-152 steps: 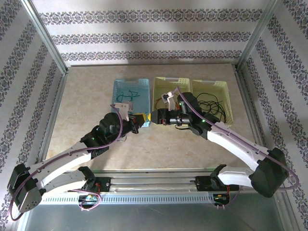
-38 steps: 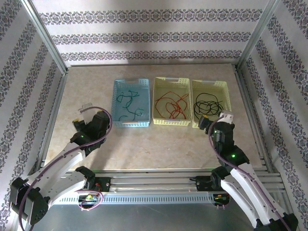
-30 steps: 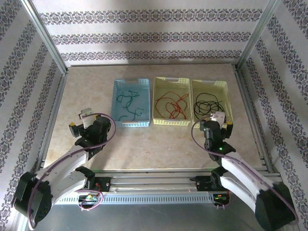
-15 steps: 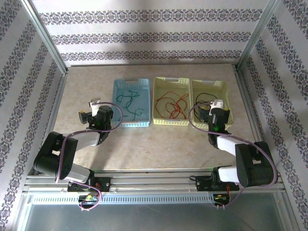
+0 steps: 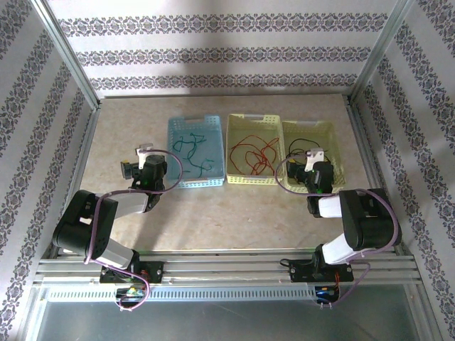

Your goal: Untangle the cables

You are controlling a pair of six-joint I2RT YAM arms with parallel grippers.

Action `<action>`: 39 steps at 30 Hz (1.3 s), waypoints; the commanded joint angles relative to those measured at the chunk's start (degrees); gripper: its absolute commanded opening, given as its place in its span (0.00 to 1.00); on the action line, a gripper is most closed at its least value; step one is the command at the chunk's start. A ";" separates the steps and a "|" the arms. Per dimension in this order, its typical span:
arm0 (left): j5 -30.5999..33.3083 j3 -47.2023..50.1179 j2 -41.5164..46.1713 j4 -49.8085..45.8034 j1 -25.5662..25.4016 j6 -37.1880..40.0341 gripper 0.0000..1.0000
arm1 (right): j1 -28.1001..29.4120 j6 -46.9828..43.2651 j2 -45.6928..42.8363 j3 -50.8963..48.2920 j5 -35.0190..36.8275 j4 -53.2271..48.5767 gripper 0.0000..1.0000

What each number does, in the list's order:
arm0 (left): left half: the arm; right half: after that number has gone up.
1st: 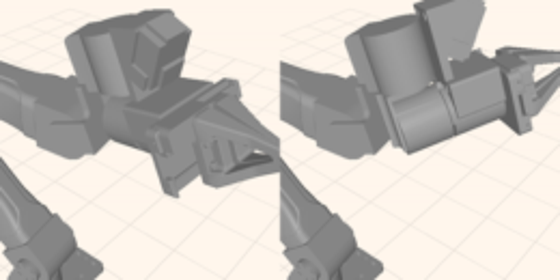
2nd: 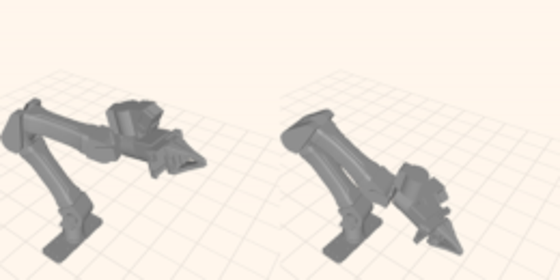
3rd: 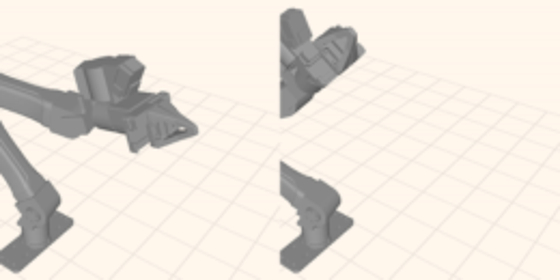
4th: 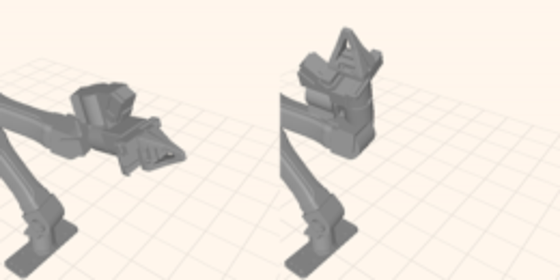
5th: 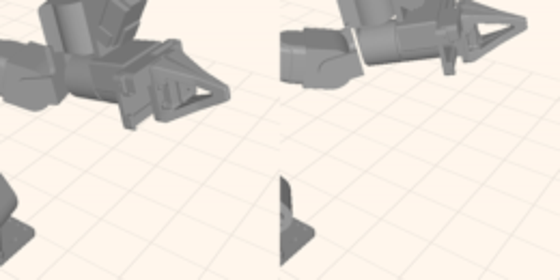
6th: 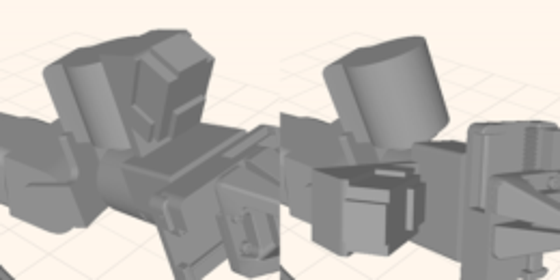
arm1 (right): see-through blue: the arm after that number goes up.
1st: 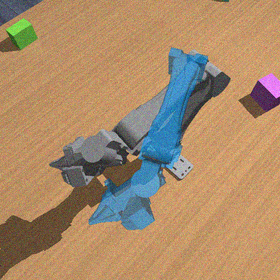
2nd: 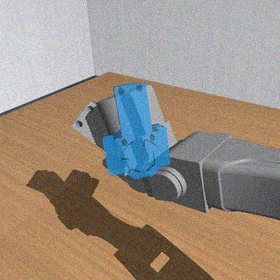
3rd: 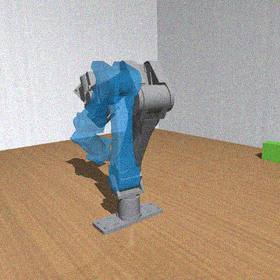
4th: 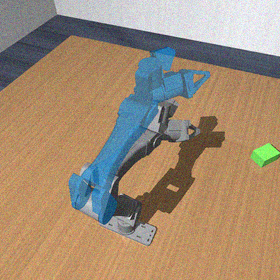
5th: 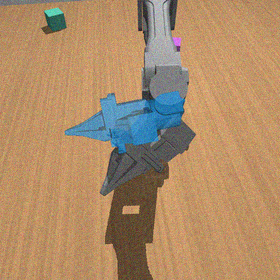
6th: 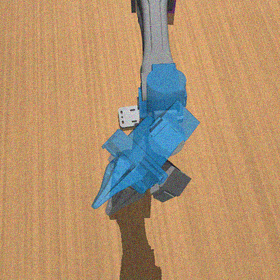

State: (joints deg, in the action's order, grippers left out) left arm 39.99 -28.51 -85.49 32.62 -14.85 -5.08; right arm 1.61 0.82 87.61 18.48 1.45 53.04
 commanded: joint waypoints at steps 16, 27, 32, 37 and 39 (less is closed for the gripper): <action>-14.54 13.75 -1.61 34.75 6.13 6.99 0.99 | -0.46 -0.05 -0.25 0.68 -1.01 4.10 0.98; -26.39 8.90 -7.30 29.87 10.16 6.53 0.99 | -0.11 0.26 -0.32 0.66 1.46 4.14 0.98; -27.15 8.33 -6.19 26.86 10.71 5.51 0.99 | -0.10 0.98 -0.08 2.70 2.92 1.98 0.98; -27.24 8.30 -6.33 26.89 10.72 5.64 0.99 | -0.33 1.16 -0.07 2.79 2.33 1.81 0.98; -27.24 8.40 -6.45 27.16 10.72 5.74 0.99 | -0.38 1.14 -0.07 2.79 2.27 1.81 0.98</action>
State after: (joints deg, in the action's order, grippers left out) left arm 13.52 -19.55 -92.18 60.23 -5.02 1.28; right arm 1.61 1.15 87.53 20.23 3.44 54.24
